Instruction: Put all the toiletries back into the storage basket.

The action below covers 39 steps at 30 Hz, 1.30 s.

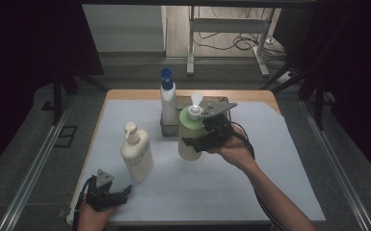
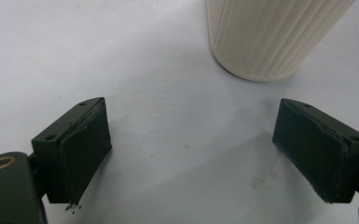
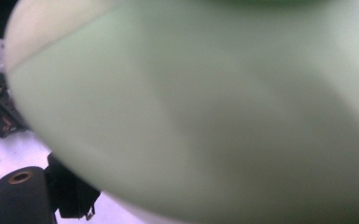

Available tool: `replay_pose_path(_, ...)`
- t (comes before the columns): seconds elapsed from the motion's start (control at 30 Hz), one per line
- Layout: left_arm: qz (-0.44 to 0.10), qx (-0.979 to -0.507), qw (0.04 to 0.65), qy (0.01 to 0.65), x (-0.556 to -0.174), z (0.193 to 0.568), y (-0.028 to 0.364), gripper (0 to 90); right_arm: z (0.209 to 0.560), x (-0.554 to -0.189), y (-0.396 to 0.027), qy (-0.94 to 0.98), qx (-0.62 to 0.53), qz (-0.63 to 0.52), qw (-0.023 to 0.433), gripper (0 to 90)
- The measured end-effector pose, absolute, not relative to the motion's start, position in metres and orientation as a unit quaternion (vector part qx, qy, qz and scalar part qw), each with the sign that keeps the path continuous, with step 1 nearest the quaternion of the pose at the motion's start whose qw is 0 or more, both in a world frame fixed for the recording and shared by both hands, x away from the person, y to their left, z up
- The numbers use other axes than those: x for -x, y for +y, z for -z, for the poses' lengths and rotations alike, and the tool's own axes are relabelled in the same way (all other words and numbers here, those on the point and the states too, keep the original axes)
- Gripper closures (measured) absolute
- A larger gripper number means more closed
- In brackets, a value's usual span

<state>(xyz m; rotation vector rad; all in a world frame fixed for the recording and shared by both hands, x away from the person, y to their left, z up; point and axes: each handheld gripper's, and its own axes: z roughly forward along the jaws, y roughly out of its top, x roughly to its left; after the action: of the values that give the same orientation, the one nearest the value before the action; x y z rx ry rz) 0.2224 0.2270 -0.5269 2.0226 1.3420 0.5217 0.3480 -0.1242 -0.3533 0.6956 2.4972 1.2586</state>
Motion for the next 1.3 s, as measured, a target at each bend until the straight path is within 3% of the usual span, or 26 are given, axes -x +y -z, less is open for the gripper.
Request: replay_pose_path(1.3, -0.198, -0.772, 0.323, 0.511, -0.223, 0.527, 0.227, 10.7, 0.331, -0.419, -0.111, 0.827, -0.313, -0.431, 0.180, 13.1)
